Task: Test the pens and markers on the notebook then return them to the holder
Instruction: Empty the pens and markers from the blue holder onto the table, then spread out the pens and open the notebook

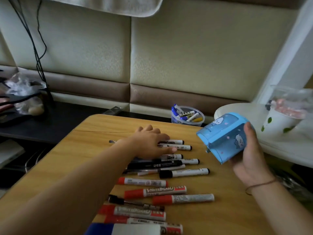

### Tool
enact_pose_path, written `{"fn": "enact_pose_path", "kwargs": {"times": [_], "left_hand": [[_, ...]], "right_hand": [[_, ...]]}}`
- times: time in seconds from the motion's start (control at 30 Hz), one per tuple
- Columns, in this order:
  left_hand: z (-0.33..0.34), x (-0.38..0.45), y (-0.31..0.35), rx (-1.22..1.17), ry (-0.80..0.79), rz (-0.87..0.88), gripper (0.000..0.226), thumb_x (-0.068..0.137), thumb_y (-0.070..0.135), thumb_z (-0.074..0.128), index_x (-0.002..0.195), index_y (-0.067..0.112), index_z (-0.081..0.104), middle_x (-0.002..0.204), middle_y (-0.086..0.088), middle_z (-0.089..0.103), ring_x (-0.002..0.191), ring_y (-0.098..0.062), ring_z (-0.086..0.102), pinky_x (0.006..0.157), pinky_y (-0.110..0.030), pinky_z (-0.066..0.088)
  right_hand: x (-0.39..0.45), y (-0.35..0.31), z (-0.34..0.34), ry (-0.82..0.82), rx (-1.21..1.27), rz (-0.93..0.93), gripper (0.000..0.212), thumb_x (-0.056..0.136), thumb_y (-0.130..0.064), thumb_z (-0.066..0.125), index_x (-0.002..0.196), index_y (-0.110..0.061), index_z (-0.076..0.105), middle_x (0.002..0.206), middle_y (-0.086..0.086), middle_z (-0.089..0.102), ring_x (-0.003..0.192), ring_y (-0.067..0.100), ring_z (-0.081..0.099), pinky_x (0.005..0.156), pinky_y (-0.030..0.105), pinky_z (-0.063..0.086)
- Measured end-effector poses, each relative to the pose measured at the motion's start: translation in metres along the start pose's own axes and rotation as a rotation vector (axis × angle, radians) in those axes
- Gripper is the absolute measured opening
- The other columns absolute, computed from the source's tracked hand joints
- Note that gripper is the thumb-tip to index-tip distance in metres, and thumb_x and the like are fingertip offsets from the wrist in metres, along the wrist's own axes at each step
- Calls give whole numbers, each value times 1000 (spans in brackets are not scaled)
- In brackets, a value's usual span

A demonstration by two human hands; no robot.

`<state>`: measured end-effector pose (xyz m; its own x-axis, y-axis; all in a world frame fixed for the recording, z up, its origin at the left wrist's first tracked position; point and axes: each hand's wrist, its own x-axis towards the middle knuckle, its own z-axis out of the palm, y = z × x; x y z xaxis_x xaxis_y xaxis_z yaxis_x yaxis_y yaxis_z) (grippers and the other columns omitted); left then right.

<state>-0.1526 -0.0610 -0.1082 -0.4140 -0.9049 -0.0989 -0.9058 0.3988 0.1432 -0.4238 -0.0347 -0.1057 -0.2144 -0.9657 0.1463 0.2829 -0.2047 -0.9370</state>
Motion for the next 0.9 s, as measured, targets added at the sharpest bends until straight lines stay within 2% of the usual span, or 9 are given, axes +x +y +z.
{"fn": "enact_pose_path", "kwargs": {"times": [0.23,0.3,0.37,0.47,0.57,0.63,0.7,0.77,0.9], "left_hand": [[1,-4,5,-76,-11,-37,89,70,88,14,137,37,41,145,4,38,134,-23,29,111,-54,19],[-4,-2,11,-70,3,-23,92,69,89,23,145,37,28,152,4,30,140,-24,22,114,-56,15],[-6,2,24,-120,47,30,104,65,88,44,149,39,6,159,5,16,145,-23,12,115,-55,13],[-8,6,57,-436,152,182,126,57,68,75,147,41,-10,160,7,8,144,-18,12,116,-48,22],[-10,11,84,-886,385,255,121,59,43,87,147,35,5,147,9,33,133,-5,34,110,-35,37],[-16,16,92,-1043,544,196,111,59,35,89,145,32,19,131,17,44,121,5,43,103,-26,43],[-22,25,96,-1098,616,122,107,59,33,89,144,34,25,120,20,46,113,2,47,97,-30,48],[-22,36,102,-1050,632,74,113,55,35,90,145,35,22,123,13,48,113,-6,50,96,-34,50],[-12,64,123,-904,619,-11,132,45,48,91,147,42,7,136,3,50,119,-14,51,99,-36,48]], "right_hand": [[-4,-4,-2,-26,50,5,73,69,-60,71,130,-22,57,131,12,60,121,31,56,92,54,50],[-5,-6,3,-30,64,14,58,78,-50,67,128,-22,58,127,11,62,118,29,58,84,49,55],[-6,-8,10,-8,97,59,59,76,-51,68,127,-24,58,124,9,65,116,28,60,77,44,56],[-13,-7,23,6,295,181,59,77,-60,62,125,-25,60,121,9,66,110,26,63,75,44,57],[-22,-5,28,-87,348,280,62,80,-70,51,124,-27,62,118,11,66,102,23,64,68,39,55],[-24,-5,22,-137,234,326,55,83,-66,49,125,-32,61,119,6,68,108,21,65,82,42,53],[-27,-10,12,-156,-90,197,40,90,-55,48,123,-35,60,120,-2,68,111,13,63,91,38,49],[-29,-15,-2,-70,-301,39,29,92,-43,52,118,-33,61,115,-11,68,108,6,62,95,35,48],[-37,-20,-28,78,-546,-54,41,89,-34,62,129,-25,54,125,-7,59,112,9,56,99,41,48]]}}
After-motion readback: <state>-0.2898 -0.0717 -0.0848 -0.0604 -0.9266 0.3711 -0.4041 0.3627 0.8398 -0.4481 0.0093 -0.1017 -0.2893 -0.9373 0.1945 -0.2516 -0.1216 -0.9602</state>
